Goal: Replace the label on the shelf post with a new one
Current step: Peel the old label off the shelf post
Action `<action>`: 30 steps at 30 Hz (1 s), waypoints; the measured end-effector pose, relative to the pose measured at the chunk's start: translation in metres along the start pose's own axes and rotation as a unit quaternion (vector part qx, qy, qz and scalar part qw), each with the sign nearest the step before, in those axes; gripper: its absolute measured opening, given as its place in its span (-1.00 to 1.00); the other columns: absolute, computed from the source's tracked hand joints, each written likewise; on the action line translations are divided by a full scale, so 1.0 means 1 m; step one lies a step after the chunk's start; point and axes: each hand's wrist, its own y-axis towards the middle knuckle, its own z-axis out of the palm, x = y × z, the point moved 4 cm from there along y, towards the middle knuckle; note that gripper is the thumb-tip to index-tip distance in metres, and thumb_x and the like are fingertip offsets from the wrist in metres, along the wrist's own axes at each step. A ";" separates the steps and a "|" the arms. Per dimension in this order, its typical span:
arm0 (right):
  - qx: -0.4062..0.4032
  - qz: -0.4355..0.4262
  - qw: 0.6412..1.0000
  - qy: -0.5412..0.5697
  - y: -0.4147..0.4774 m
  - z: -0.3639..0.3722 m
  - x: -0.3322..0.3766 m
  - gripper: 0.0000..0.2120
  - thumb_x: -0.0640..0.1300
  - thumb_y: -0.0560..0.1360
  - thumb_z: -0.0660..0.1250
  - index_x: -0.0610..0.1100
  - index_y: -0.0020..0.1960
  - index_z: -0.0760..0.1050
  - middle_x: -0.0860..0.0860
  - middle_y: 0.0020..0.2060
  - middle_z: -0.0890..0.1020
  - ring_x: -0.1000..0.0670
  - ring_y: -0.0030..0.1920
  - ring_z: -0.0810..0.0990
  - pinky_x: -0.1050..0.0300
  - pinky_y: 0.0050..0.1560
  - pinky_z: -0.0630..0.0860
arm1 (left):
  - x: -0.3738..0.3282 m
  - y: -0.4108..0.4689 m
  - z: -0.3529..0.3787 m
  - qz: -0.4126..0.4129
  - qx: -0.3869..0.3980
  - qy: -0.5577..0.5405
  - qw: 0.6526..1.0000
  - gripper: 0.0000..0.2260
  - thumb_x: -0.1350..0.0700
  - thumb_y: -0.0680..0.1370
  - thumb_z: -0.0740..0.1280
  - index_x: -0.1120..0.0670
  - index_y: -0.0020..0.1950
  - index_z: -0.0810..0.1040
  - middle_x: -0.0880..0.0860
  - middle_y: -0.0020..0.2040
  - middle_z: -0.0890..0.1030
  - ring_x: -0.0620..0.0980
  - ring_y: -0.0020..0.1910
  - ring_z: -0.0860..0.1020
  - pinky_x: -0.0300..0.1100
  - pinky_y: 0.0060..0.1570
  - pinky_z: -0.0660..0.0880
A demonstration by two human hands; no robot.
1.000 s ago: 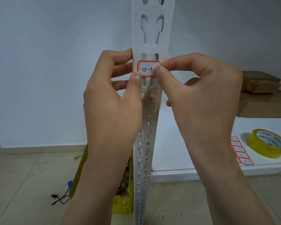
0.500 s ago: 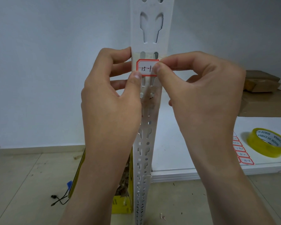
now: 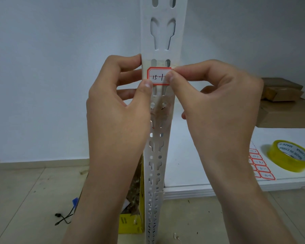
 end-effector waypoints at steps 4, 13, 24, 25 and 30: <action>-0.003 -0.009 1.000 -0.011 0.000 0.001 -0.002 -0.91 0.09 0.49 0.50 0.13 -0.03 0.67 0.29 -0.17 0.67 0.26 -0.39 0.53 0.44 -0.24 0.57 | 0.000 0.000 0.000 0.006 -0.002 0.001 1.000 -0.78 0.12 0.61 0.40 -0.20 0.12 0.52 -0.23 0.05 0.69 -0.25 -0.08 0.67 -0.35 -0.24 0.58; 0.013 0.004 1.000 0.004 0.001 0.001 -0.005 -0.93 0.09 0.49 0.50 0.13 -0.06 0.67 0.26 -0.15 0.70 0.28 -0.45 0.45 0.51 -0.36 0.36 | 0.000 0.000 0.000 0.000 -0.003 -0.001 1.000 -0.79 0.12 0.61 0.41 -0.17 0.14 0.54 -0.21 0.06 0.70 -0.20 -0.08 0.68 -0.24 -0.17 0.62; -0.012 -0.018 1.000 0.021 0.000 -0.002 -0.003 -0.94 -0.02 0.49 0.52 0.04 -0.13 0.66 0.25 -0.24 0.66 0.25 -0.35 0.58 0.50 -0.30 0.43 | 0.000 0.001 0.001 0.000 -0.005 0.001 1.000 -0.80 0.12 0.61 0.41 -0.16 0.14 0.54 -0.23 0.06 0.69 -0.23 -0.06 0.67 -0.35 -0.25 0.60; -0.011 -0.018 1.000 0.020 0.000 -0.002 -0.003 -0.95 -0.02 0.49 0.52 0.03 -0.12 0.67 0.25 -0.24 0.66 0.24 -0.29 0.63 0.49 -0.27 0.46 | 0.000 0.001 0.001 -0.002 -0.006 -0.004 1.000 -0.80 0.13 0.61 0.41 -0.15 0.14 0.54 -0.22 0.06 0.69 -0.21 -0.07 0.67 -0.36 -0.28 0.58; -0.004 -0.017 1.000 0.010 0.000 0.000 -0.003 -0.95 0.03 0.49 0.51 0.08 -0.07 0.68 0.31 -0.23 0.63 0.30 -0.39 0.54 0.51 -0.27 0.47 | 0.001 0.000 0.001 -0.003 -0.006 -0.001 1.000 -0.80 0.13 0.61 0.41 -0.14 0.15 0.55 -0.21 0.06 0.69 -0.21 -0.08 0.67 -0.35 -0.26 0.58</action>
